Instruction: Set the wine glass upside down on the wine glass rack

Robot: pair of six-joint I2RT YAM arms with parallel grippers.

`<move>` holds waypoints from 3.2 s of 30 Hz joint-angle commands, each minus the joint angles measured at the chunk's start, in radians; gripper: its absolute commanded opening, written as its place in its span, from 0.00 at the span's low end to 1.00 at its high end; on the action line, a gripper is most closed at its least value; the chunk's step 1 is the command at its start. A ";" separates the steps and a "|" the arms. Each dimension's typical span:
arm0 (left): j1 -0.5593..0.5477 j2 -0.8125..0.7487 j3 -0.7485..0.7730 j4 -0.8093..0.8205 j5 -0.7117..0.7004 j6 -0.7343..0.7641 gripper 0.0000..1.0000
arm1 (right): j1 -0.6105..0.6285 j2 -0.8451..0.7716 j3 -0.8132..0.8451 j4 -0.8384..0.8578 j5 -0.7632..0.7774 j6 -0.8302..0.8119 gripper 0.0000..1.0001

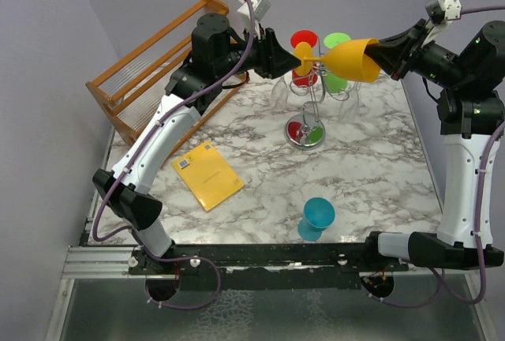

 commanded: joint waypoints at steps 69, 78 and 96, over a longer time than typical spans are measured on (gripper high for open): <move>-0.172 -0.106 0.294 -0.554 -0.353 1.156 0.00 | -0.008 -0.119 -0.095 -0.111 0.334 -0.226 0.53; -0.325 0.009 0.353 -0.634 -0.471 1.418 0.00 | -0.012 -0.122 -0.111 -0.111 0.335 -0.232 0.53; -0.420 0.156 0.242 -0.461 -0.686 1.520 0.00 | -0.028 -0.119 -0.140 -0.111 0.323 -0.243 0.54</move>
